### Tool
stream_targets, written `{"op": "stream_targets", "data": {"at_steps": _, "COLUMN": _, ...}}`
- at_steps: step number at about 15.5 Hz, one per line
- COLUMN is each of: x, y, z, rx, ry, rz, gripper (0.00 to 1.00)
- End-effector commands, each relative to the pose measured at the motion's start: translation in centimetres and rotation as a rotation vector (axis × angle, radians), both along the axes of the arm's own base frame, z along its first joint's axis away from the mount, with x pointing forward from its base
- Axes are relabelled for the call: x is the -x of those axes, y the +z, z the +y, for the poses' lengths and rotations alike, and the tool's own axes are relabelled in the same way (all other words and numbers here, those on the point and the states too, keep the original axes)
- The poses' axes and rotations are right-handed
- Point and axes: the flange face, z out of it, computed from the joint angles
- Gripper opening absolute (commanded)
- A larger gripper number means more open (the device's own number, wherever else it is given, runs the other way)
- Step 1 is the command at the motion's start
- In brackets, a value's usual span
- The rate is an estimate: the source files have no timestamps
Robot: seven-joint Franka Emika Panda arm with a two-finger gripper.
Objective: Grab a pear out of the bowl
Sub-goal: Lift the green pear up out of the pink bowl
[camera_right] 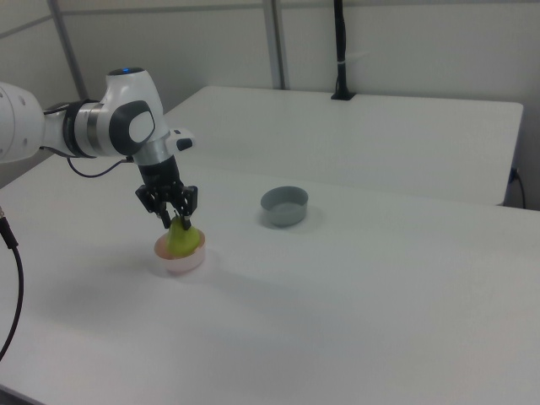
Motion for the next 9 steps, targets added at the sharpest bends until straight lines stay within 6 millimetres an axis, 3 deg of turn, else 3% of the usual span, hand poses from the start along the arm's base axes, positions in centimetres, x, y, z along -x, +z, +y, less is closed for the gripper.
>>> {"op": "stream_targets", "data": {"at_steps": 1, "x": 0.6, "y": 3.5, "z": 0.2, "rx": -0.012, "ry": -0.024, "rz": -0.027, "gripper": 0.38}}
{"op": "stream_targets", "data": {"at_steps": 4, "x": 0.3, "y": 5.6, "z": 0.2, "rx": -0.008, "ry": -0.029, "rz": -0.011, "gripper": 0.38}}
{"op": "stream_targets", "data": {"at_steps": 7, "x": 0.1, "y": 6.0, "z": -0.3, "rx": -0.009, "ry": -0.032, "rz": -0.019, "gripper": 0.38}}
{"op": "stream_targets", "data": {"at_steps": 9, "x": -0.2, "y": 6.2, "z": -2.4, "rx": -0.001, "ry": -0.047, "rz": -0.022, "gripper": 0.38}}
